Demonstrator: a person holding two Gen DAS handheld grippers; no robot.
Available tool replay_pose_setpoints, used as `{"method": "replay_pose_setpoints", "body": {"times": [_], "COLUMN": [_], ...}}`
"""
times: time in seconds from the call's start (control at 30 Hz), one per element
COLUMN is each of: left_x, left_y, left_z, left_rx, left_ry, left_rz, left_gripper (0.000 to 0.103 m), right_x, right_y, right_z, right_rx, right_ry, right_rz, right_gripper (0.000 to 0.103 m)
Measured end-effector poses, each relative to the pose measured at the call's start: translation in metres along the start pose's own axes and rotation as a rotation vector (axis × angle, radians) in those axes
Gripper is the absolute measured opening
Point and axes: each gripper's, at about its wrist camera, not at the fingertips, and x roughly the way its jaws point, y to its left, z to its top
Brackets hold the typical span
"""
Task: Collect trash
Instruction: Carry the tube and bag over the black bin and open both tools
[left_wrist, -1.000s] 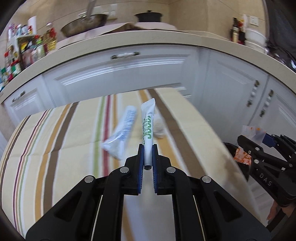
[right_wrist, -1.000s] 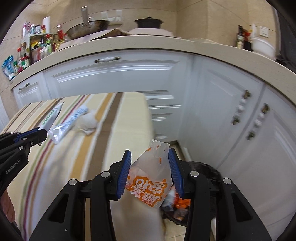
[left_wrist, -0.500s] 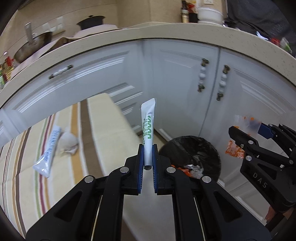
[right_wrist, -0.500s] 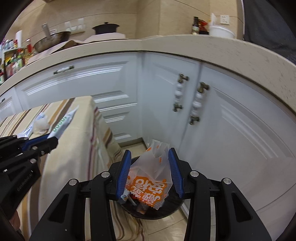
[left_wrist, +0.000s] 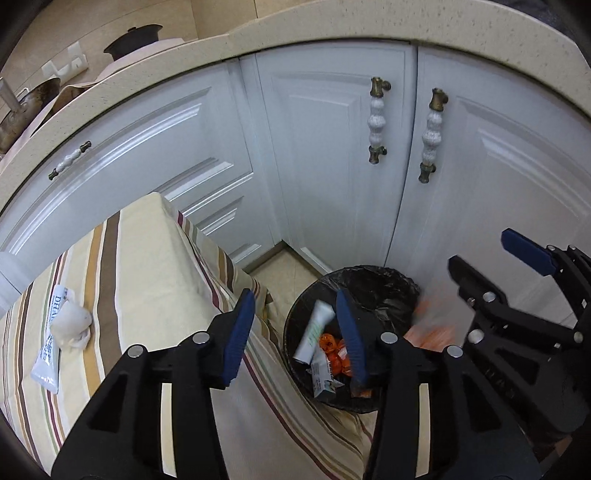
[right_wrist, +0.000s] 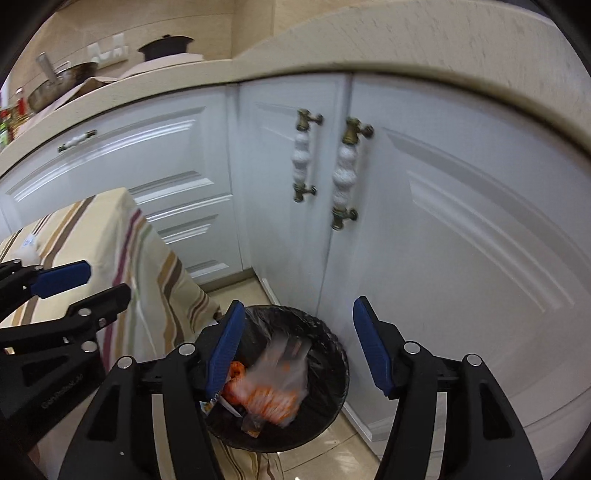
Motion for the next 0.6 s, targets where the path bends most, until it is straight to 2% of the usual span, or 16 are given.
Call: {"method": "replay_pose_setpoints", "body": {"times": [0.1, 0.27, 0.6], "left_x": [0.001, -0.005, -0.034], "left_y": [0.007, 0.022, 0.048], "left_z": [-0.001, -0.005, -0.013], "left_rx": [-0.021, -0.057, -0.1], "left_ry": [0.004, 0.004, -0.047], "left_rz": [0.001, 0.007, 0.031], "left_gripper": [0.051, 0.052, 0.052], "right_x": [0.0, 0.0, -0.011], "right_y": [-0.004, -0.002, 0.021], "right_z": [-0.002, -0.004, -0.001], "right_rx": [0.019, 0.024, 0.011], "right_ry": [-0.004, 0.003, -0.015], "right_rz": [-0.004, 0.003, 0.038], "right_gripper": [0.062, 0.062, 0.062]}}
